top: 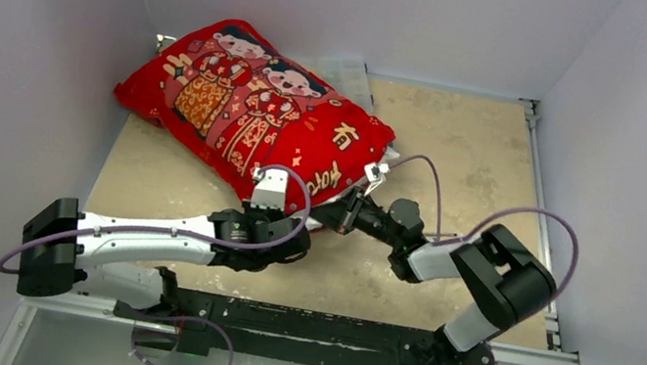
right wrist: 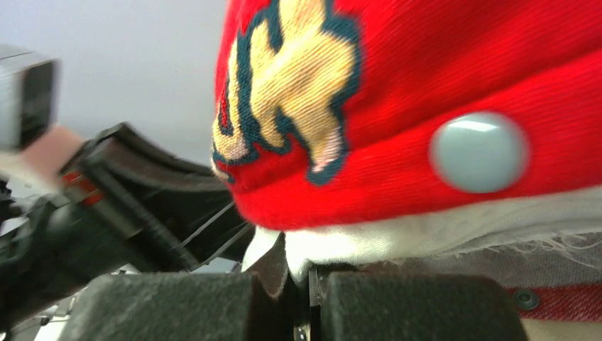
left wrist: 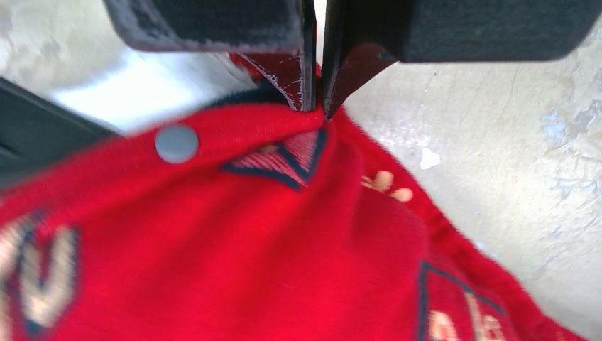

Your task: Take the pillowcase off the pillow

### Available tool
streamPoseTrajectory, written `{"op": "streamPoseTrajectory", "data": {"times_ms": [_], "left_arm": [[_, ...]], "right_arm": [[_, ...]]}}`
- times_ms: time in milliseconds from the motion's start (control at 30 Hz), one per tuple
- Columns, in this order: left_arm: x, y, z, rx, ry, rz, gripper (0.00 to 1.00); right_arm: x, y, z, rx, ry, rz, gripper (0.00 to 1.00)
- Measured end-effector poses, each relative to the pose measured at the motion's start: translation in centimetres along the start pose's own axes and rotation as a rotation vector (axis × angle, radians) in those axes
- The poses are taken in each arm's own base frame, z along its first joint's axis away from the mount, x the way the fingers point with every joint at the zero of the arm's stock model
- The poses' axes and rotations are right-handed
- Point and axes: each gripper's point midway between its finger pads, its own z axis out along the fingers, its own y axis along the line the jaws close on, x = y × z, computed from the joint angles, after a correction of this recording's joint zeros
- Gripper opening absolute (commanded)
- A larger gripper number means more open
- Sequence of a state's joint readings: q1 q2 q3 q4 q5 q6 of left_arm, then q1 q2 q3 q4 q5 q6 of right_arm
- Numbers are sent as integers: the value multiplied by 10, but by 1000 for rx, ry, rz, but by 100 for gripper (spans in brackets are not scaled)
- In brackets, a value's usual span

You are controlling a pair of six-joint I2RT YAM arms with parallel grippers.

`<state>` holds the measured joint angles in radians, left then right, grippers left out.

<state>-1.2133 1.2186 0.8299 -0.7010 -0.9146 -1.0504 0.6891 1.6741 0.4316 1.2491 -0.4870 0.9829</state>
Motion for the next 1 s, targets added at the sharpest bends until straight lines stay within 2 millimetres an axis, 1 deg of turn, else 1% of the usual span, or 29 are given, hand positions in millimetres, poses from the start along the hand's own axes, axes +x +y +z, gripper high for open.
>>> {"op": "streamPoseTrajectory", "data": {"times_ms": [67, 233, 300, 400, 500, 600, 700, 733, 800, 833, 867, 900, 1000], "left_arm": [[2, 14, 8, -49, -8, -31, 0], [0, 44, 22, -152, -48, -130, 0], [-3, 54, 24, -173, -69, -170, 0], [-9, 70, 30, -207, -104, -257, 0], [-13, 94, 42, -270, -126, -343, 0], [-11, 113, 57, -311, -117, -408, 0], [-11, 131, 76, -332, -81, -482, 0], [-12, 136, 82, -333, -69, -505, 2], [-17, 141, 93, -321, -52, -538, 11], [-18, 141, 96, -310, -45, -544, 17], [-18, 139, 99, -291, -32, -542, 28], [-16, 136, 101, -274, -12, -529, 37], [-10, 131, 101, -239, 36, -501, 60]], "right_arm": [[-2, 9, -8, 7, -5, -14, 0], [-16, 36, -28, 30, -43, -75, 0], [-23, 49, -40, 40, -63, -107, 0], [-33, 73, -62, 38, -104, -158, 0], [-39, 93, -82, 31, -136, -211, 0], [-38, 103, -96, 35, -134, -250, 0], [-33, 103, -103, 45, -114, -271, 0], [-31, 102, -104, 45, -102, -274, 0], [-28, 102, -105, 38, -87, -284, 0], [-28, 103, -104, 35, -84, -289, 0], [-27, 102, -103, 29, -80, -297, 0], [-27, 102, -101, 22, -75, -304, 0], [-28, 99, -90, -1, -64, -315, 0]]}}
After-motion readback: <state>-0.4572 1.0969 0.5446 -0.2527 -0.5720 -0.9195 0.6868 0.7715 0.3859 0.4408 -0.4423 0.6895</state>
